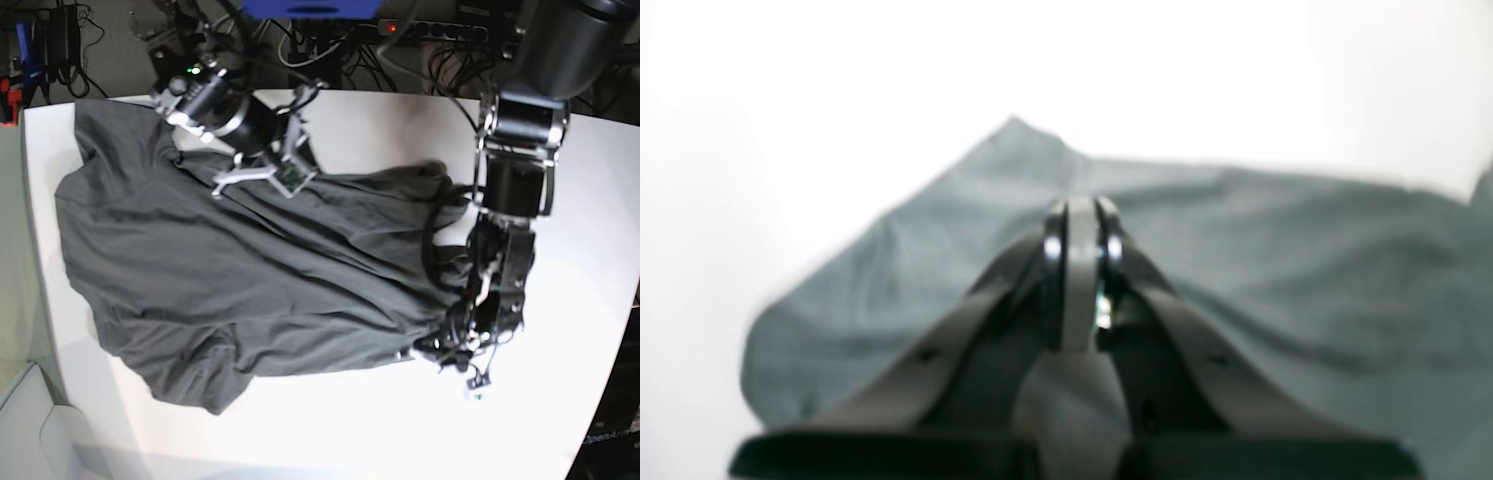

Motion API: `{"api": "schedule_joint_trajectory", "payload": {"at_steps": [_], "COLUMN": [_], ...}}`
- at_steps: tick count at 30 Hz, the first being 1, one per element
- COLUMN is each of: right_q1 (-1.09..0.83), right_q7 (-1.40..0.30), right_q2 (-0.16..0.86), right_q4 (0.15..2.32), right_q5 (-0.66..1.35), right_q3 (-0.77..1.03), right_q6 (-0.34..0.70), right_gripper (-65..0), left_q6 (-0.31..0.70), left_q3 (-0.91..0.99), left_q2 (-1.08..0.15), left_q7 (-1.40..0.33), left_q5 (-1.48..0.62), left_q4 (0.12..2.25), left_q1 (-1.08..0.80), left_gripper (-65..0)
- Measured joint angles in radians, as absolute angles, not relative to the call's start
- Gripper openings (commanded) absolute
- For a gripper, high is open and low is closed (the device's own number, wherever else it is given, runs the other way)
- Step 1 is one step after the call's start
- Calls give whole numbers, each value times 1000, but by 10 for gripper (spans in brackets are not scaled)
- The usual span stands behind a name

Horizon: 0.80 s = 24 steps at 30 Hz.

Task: Layout the t-shirt on the table in an organized manner, then fold the t-shirt properly
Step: 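Drag the shirt edge with the right gripper away from the left gripper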

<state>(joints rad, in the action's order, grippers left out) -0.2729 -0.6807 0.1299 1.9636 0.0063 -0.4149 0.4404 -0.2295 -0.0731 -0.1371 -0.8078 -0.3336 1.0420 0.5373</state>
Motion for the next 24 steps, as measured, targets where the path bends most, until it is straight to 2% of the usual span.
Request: {"api": "schedule_joint_trajectory", "payload": {"at_steps": [4,10,19,24], "right_q1": [-239,-189,-70,18], "right_q7": [-691,-699,-699,-641], "right_q2": [76,46,20,-3], "right_q4": [1956,1930,1781,1645], "right_q5": [7,4,15,15], "right_q3": [-437,-475,-522,-520], "right_q6": [445,441,441,440], "right_gripper": [-648,-647,-648,-647], "left_q6": [-229,-228,-219,-216], "left_q3": [-74,-73,-75,-77], "left_q2": [-193,-286,-299,-299], "left_q7": [-925,-915,-710,-640], "left_q5": [-333,-325,-326,-326], "left_q4": [1147,1168,960,898], "left_q1": [439,393,390,403], "left_gripper": [-648,-648,-648,-648]}}
